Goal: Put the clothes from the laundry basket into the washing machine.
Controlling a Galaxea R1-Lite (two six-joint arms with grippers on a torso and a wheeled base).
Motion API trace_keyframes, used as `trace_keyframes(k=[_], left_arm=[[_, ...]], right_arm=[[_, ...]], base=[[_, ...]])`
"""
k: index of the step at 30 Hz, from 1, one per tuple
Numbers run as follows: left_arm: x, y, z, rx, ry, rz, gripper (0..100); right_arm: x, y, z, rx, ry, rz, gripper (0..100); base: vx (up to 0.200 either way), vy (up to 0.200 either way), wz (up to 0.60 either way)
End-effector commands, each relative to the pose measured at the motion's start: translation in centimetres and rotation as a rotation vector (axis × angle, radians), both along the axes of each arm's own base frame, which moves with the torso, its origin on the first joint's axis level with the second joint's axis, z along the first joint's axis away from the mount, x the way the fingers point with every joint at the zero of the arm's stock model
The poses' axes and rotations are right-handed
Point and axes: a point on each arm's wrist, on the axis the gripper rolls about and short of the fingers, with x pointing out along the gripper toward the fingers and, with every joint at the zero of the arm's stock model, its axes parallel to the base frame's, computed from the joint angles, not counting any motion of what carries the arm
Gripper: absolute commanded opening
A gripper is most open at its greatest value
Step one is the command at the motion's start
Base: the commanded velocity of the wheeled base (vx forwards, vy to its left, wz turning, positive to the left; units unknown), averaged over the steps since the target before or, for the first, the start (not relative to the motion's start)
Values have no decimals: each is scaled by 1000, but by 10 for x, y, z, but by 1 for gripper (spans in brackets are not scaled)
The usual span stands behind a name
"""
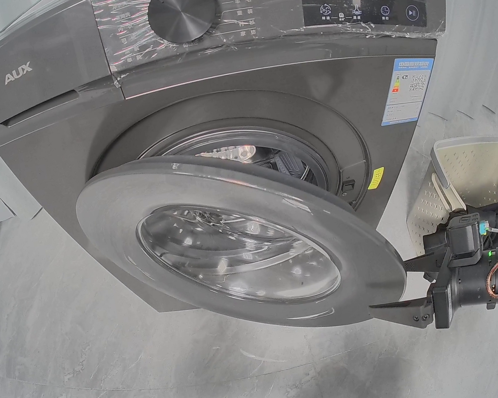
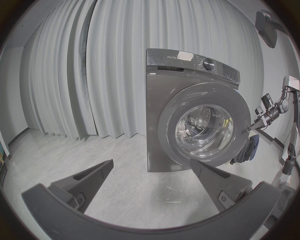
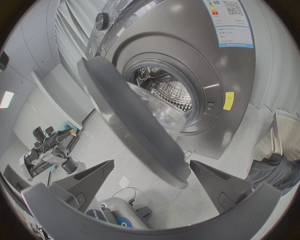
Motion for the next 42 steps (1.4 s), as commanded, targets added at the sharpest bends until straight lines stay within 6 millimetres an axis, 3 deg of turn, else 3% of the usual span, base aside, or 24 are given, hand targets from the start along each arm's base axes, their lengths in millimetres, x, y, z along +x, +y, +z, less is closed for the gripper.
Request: trace_keyframes(k=[1,10,19,24,32,37,42], left_arm=[[0,0,-5,0,4,0,100],[0,0,-5,0,4,0,100],[0,0,-5,0,4,-3,100],[0,0,-5,0,4,-3,100],[0,0,-5,0,4,-3,100],[0,0,-5,0,4,-3,100],[0,0,-5,0,4,-3,100]], right_arm=[[0,-2,1,3,-7,-7,100],[12,7,-1,-8,3,-7,100],[10,19,-5,11,-18,44,100],[4,14,-11,-3,2,42,100],[-24,-27,-38,-96,44,-31,100],[-13,-43,-42,-131,40,-119,100],[23,-44,-34,-120,22,-215,100]], base=[[0,0,0],[-111,0,0],[-22,0,0],[0,0,0],[0,0,0],[0,0,0],[0,0,0]])
